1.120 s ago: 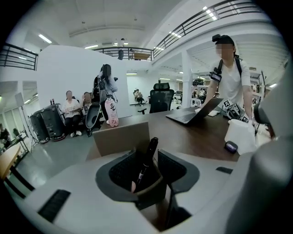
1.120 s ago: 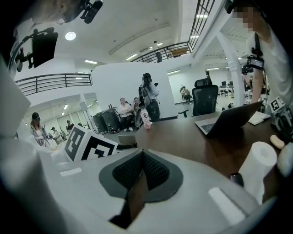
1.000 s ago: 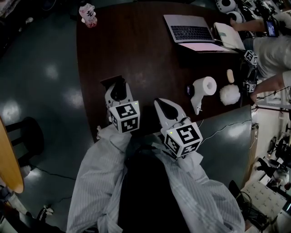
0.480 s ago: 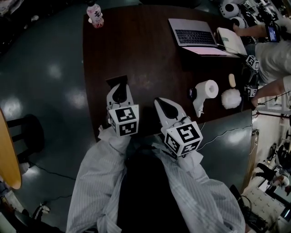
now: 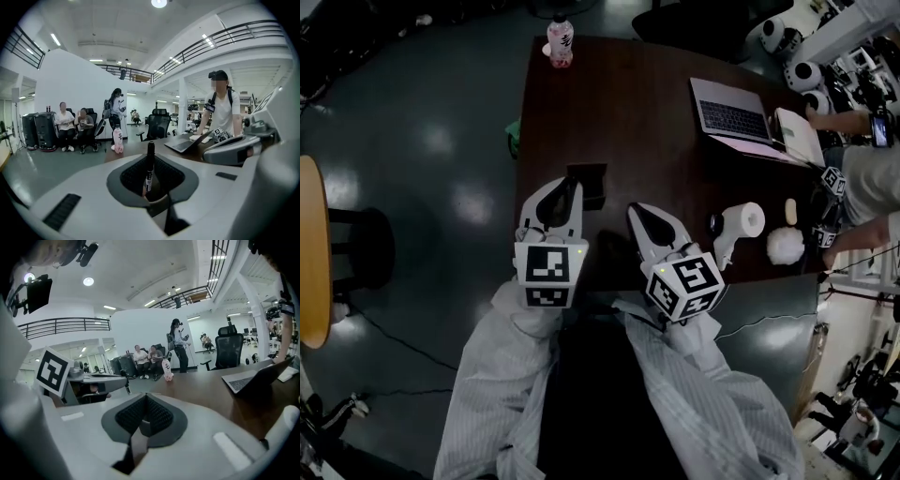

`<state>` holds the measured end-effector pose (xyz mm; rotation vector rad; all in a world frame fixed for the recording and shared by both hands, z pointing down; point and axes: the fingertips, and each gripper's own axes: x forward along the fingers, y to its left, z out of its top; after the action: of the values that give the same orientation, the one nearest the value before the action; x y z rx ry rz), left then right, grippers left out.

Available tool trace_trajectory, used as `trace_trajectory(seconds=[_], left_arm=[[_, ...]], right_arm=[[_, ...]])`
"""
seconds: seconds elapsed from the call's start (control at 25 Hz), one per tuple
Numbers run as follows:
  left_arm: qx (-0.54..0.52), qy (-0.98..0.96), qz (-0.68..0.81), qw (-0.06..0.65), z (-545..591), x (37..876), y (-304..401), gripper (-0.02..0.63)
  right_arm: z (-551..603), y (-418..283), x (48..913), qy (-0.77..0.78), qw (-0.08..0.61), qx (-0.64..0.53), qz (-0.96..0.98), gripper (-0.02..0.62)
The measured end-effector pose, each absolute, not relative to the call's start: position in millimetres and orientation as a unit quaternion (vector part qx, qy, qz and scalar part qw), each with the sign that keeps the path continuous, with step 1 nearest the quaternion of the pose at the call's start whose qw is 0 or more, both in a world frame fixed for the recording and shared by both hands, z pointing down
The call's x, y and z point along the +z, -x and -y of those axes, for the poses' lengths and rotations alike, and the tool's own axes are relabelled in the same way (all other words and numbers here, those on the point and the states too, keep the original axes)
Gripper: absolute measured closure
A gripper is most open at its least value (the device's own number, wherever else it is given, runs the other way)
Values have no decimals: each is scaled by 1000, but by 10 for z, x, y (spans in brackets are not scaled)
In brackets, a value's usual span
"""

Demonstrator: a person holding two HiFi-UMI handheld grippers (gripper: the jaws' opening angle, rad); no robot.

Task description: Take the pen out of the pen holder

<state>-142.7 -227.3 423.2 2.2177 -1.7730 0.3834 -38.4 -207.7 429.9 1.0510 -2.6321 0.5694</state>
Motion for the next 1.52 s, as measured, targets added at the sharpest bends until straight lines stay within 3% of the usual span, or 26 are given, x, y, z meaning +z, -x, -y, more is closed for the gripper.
trace_trajectory(seconds=[0.52, 1.52], left_arm=[[36, -761, 624, 173, 1677, 3613, 2071, 558], [37, -776, 606, 171, 1812, 3624, 1811, 558]], right_arm=[[2086, 1005, 3683, -313, 82, 154, 934, 594], [1932, 1033, 3610, -288, 75, 147, 943, 595]])
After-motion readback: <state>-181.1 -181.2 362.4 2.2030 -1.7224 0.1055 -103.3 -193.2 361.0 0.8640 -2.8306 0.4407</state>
